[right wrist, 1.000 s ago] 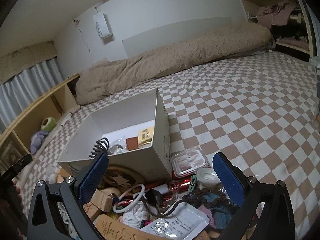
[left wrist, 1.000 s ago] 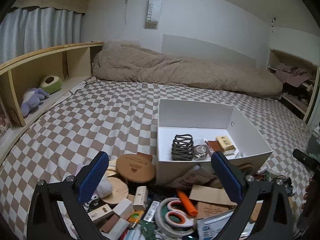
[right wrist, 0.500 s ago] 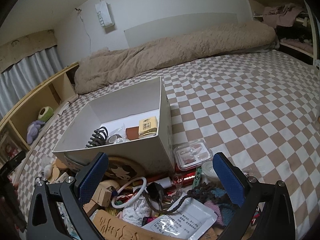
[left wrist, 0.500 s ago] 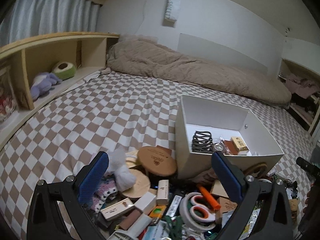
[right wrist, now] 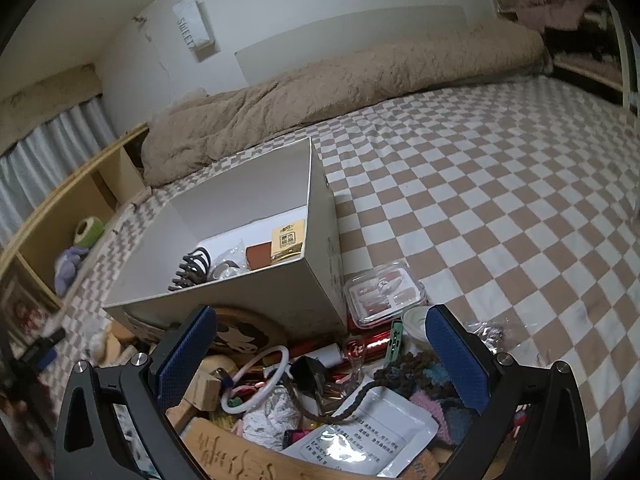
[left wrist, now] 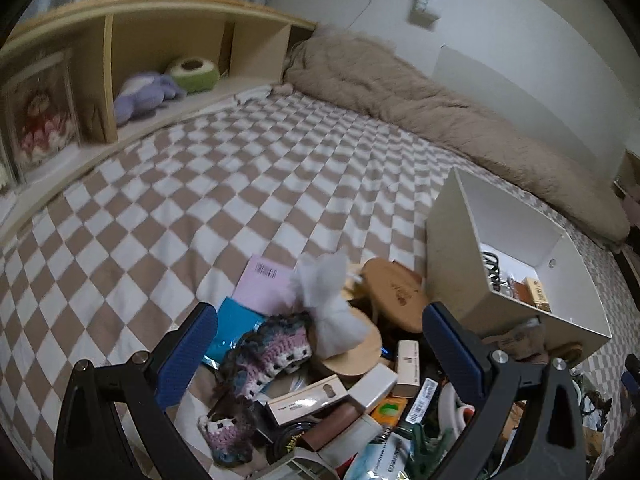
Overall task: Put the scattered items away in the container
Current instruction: 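Move the left gripper to the white mesh bundle while the right gripper approaches the bandage roll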
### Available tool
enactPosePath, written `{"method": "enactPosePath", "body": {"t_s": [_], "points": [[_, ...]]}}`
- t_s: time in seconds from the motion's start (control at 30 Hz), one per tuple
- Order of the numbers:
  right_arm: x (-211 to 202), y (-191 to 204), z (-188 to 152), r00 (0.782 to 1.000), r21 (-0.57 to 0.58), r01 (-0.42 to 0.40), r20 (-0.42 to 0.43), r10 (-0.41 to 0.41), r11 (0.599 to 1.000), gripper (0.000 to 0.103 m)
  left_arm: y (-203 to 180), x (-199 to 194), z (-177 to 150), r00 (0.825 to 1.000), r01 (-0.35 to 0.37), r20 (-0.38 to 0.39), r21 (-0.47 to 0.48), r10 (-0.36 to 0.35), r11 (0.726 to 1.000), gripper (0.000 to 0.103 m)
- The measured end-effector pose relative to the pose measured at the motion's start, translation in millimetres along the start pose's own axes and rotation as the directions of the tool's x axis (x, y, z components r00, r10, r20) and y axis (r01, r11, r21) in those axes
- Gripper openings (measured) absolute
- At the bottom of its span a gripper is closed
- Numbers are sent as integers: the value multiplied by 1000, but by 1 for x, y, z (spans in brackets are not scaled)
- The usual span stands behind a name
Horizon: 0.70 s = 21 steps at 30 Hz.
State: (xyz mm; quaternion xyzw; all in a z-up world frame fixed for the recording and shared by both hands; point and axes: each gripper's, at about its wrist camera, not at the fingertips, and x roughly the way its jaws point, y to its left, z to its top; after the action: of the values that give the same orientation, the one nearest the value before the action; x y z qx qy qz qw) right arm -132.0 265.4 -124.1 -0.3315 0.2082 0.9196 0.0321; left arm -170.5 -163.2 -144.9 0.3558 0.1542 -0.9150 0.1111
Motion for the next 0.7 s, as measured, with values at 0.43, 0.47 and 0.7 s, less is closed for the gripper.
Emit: {"method": "enactPosePath", "body": {"t_s": [0.43, 0.47, 0.7], "points": [[-2, -18, 3, 995, 76, 84, 49, -88, 994, 103, 6, 30, -6, 992, 103, -63, -47, -106, 994, 103], [-1, -19, 3, 995, 78, 84, 47, -87, 993, 103, 7, 30, -5, 990, 124, -59, -58, -127, 991, 103], [-1, -20, 3, 993, 67, 87, 71, -92, 994, 103, 6, 28, 1, 984, 175, -14, -55, -176, 983, 103]]}}
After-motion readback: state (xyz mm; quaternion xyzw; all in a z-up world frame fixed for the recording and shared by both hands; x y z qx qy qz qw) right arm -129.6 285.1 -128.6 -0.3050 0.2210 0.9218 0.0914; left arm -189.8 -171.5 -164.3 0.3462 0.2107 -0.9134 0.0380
